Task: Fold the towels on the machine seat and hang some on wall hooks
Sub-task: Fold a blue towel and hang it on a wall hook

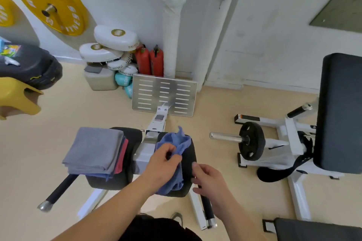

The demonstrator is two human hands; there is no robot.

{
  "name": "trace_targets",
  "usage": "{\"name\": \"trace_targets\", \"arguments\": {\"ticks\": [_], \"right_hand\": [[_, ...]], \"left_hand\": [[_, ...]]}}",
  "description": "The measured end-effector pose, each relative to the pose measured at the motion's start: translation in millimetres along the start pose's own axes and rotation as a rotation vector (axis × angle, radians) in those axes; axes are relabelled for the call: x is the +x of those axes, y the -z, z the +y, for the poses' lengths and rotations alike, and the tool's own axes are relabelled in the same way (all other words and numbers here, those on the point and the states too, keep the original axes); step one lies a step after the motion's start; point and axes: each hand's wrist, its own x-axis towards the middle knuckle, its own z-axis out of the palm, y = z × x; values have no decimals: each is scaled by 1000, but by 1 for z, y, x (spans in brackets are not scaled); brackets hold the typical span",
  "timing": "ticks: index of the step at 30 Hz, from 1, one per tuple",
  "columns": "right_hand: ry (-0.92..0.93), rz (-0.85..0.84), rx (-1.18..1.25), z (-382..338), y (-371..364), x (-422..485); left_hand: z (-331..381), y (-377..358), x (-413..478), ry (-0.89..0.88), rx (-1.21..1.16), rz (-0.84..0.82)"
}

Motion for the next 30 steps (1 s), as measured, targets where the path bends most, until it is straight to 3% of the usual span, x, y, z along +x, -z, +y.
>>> {"name": "trace_targets", "arguments": {"ticks": [4, 6, 10, 14, 15, 18, 21, 24, 27, 30], "right_hand": [[173, -176, 243, -30, 5, -17], [338, -206, 183, -39, 8, -30], [566, -91, -76, -38, 17, -46], [653, -90, -301, -48, 50, -72], [693, -125, -396, -54, 59, -79], [823, -231, -621, -77, 74, -104], [905, -294, -714, -99, 83, -130], [906, -296, -757, -107, 97, -147], [889, -266, -765, -105, 116, -152], [791, -278, -567, -97, 134, -154]], "left_hand": [[39, 7, -49, -100, -162, 32], [52, 7, -70, -127, -233, 13], [65, 7, -99, -237, -186, -88], [72, 32, -105, -373, 41, 273], [76, 39, -105, -408, 66, 284], [104, 45, -107, -533, 150, -23], [129, 42, -107, -611, 76, -305], [136, 39, -106, -606, 152, -399], [134, 36, -103, -621, 258, -358], [122, 35, -99, -561, 273, -426]]}}
